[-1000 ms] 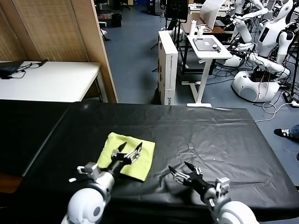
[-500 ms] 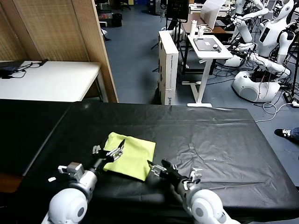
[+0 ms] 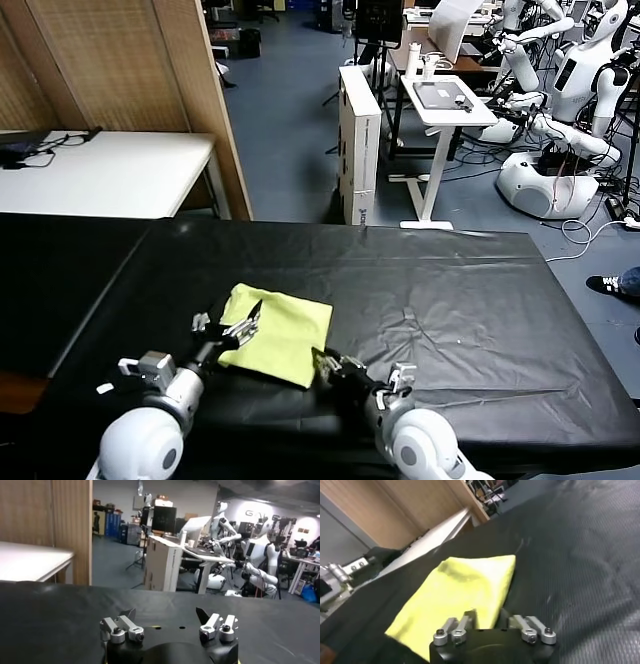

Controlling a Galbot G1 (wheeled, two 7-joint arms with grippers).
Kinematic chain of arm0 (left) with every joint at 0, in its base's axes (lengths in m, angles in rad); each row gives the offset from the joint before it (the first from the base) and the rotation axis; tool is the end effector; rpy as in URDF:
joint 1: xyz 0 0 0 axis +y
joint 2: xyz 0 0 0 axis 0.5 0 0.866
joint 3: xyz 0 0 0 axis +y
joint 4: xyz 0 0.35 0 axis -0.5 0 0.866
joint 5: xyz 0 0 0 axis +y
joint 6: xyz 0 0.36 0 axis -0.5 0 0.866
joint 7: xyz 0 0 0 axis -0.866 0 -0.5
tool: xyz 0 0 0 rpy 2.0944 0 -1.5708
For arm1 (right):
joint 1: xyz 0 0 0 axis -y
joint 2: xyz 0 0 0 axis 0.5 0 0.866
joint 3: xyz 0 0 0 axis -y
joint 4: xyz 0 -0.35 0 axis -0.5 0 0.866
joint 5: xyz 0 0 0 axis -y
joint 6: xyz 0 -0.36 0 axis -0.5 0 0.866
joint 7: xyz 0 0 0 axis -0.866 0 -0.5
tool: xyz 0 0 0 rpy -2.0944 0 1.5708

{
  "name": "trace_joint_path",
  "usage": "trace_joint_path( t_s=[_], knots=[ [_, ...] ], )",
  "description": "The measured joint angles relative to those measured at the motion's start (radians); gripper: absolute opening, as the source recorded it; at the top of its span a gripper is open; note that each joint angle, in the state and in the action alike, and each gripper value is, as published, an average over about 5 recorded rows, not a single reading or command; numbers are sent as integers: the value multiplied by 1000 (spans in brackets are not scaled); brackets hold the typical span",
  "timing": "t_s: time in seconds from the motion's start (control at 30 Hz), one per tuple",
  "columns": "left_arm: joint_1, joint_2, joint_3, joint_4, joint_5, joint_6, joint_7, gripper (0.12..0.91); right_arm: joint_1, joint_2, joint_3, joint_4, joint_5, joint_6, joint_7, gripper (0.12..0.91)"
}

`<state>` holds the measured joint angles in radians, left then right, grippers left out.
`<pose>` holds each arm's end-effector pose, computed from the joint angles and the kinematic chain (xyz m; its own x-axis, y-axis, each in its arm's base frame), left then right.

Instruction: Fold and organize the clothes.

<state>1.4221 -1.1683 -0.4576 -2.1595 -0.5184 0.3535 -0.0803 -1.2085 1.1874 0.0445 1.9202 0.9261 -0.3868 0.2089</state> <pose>0.2246 0.0406 -0.2451 -0.9471 0.2444 0.2078 0.2164 0.9649 -0.1488 0.2531 0.0598 -0.3133 -0.7399 -0.5406 0.4003 -0.2783 0.7878 0.5495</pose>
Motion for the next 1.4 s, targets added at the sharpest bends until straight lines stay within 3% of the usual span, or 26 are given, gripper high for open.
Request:
trace_joint_path(
  t_s=[0.1, 0.33, 0.6, 0.87, 1.13, 1.3, 1.4],
  knots=[
    [7, -3, -6, -9, 0, 1, 0, 907, 2, 0, 4, -5, 0, -2, 1, 153],
    [28, -6, -30, -20, -1, 0, 0, 907, -17, -27, 39, 31, 14, -27, 31, 140],
    [27, -24, -31, -24, 4, -1, 0, 907, -55, -135, 175, 138, 13, -141, 134, 140],
    [48, -55, -30, -36, 34, -6, 1, 907, -65, -244, 270, 149, -28, -216, 143, 140],
    [66, -82, -27, -42, 59, -14, 3, 907, -77, -282, 298, 139, -136, -246, 188, 140],
    [69, -94, -19, -43, 70, -16, 3, 907, -88, -301, 321, 140, -135, -274, 175, 140],
    [69, -99, -16, -43, 73, -16, 3, 907, -93, -311, 336, 145, -137, -290, 152, 189]
  ],
)
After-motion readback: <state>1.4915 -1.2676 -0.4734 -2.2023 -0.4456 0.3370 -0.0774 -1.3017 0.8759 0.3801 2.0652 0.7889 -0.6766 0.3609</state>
